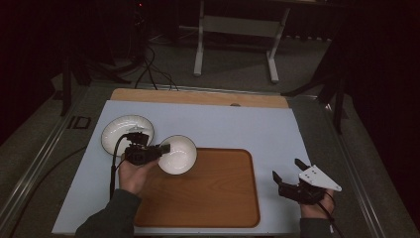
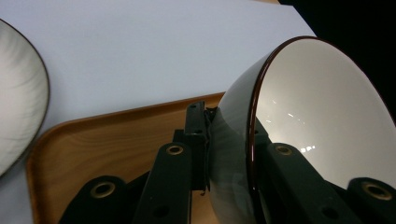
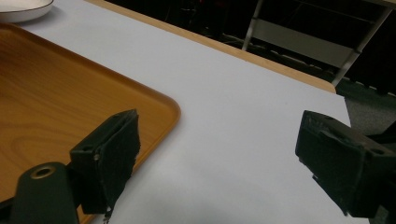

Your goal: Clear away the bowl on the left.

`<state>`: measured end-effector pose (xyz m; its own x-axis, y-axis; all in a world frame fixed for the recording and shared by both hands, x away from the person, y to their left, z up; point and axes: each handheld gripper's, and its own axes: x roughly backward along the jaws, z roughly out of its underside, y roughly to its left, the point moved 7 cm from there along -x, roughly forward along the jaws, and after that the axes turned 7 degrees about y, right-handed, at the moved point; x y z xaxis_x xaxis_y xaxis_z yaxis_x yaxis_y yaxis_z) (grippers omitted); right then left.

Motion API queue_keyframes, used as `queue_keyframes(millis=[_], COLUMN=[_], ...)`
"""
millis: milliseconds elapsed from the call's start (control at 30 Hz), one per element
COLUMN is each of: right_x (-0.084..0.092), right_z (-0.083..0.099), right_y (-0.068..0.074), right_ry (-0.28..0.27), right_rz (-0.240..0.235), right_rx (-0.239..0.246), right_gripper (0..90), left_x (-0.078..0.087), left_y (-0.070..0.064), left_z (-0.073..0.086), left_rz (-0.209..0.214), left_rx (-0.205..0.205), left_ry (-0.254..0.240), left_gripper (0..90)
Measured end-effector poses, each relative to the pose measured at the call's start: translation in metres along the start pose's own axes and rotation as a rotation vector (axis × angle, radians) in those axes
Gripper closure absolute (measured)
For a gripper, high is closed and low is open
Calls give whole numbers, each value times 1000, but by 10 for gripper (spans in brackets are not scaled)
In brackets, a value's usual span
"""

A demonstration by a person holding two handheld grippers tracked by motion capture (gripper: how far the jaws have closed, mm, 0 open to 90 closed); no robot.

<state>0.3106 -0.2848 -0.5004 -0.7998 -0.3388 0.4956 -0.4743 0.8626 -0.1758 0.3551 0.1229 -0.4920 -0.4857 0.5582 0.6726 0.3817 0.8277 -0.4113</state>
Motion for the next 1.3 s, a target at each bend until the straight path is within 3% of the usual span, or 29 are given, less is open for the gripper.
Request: queue_keyframes(millis=[867,1300], right_x=[0,0], right_z=[0,0], right_y=[0,0], right_ry=[-3,-3], right_rz=[-3,-4], right_rx=[1,1], right_gripper=[134,134], left_x=[-21,-31], left_y=[-20,-26], left_z=[10,16], left_rz=[31,27], left_rx=[-27,-45], left_ry=[50,79], left_gripper=[792,792])
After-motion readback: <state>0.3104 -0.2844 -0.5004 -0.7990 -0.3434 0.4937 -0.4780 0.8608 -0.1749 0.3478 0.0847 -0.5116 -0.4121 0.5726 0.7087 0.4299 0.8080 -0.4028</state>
